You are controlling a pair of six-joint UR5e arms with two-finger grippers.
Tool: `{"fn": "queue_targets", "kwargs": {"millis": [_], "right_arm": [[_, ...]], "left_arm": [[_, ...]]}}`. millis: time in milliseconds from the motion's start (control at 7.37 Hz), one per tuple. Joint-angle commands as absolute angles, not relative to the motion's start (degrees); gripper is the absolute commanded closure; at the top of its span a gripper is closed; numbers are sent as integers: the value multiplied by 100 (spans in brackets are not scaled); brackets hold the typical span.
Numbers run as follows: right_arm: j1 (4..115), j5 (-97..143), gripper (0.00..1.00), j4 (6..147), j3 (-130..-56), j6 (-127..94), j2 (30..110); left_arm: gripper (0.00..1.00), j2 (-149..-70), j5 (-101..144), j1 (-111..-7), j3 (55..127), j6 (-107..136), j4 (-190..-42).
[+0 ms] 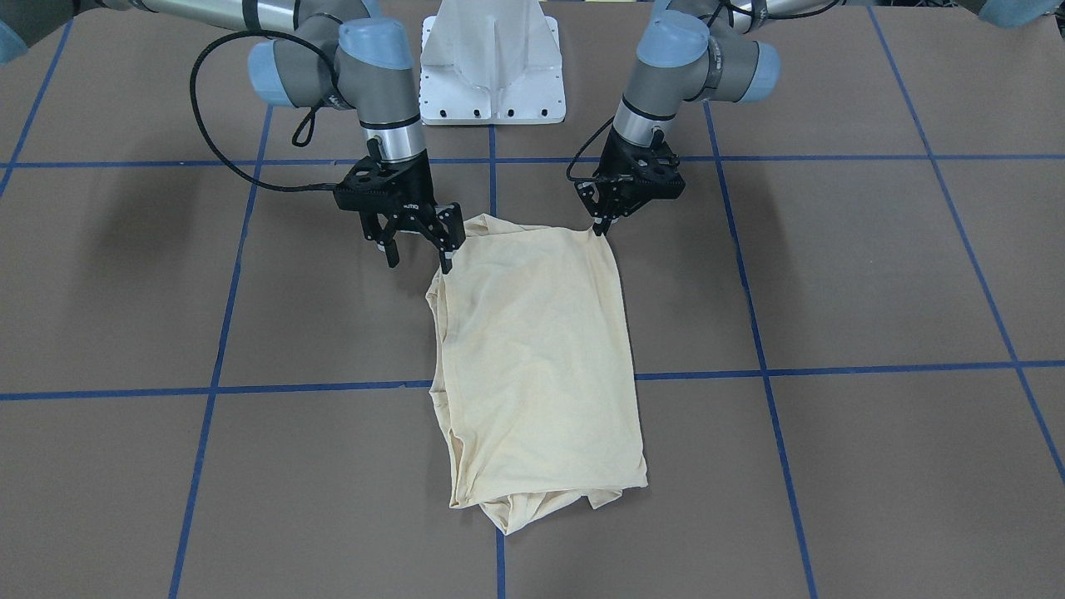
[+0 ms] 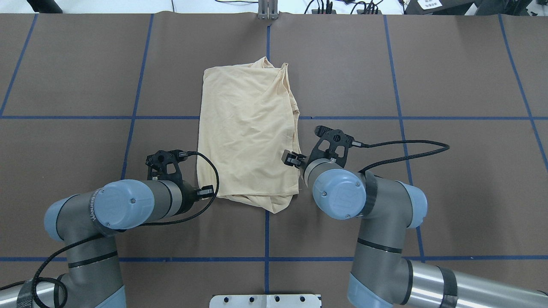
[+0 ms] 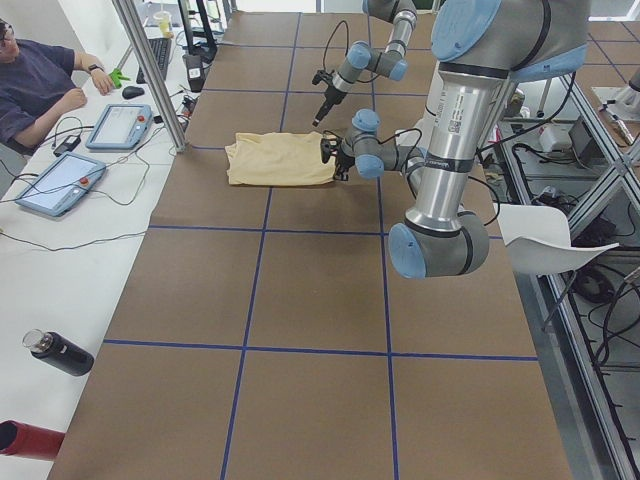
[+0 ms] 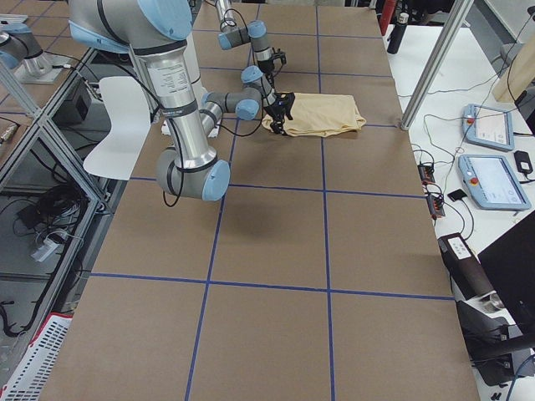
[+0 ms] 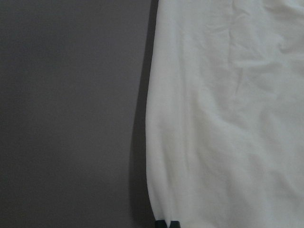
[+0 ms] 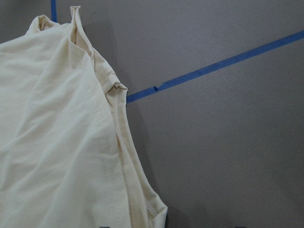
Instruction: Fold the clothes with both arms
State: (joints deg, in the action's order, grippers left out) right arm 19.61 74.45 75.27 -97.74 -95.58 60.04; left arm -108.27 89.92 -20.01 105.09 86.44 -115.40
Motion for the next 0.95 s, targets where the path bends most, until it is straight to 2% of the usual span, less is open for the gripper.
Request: {"fn": "queue_targets", "kwargs": {"millis": [0, 136, 271, 678, 814], "right_arm": [[1942, 7330, 20, 7541, -9334, -9319, 5722], [1942, 7339, 33, 7541, -9334, -9073, 5730], [1916, 7339, 38, 7541, -9343, -8949, 5730], [1741, 7172, 38, 7541, -9352, -8824, 5748], [1732, 7163, 45, 7541, -9352, -8824, 5765]], "left_arm": [[100, -10819, 8991, -2004, 10521, 8648, -11540], [100, -10819, 8991, -1995, 10521, 8657, -11540], [100, -10819, 8991, -1995, 10521, 8657, -11540], [100, -10819, 8991, -1995, 10521, 8666, -11540], [100, -10819, 8991, -1986, 10521, 8666, -11540]]}}
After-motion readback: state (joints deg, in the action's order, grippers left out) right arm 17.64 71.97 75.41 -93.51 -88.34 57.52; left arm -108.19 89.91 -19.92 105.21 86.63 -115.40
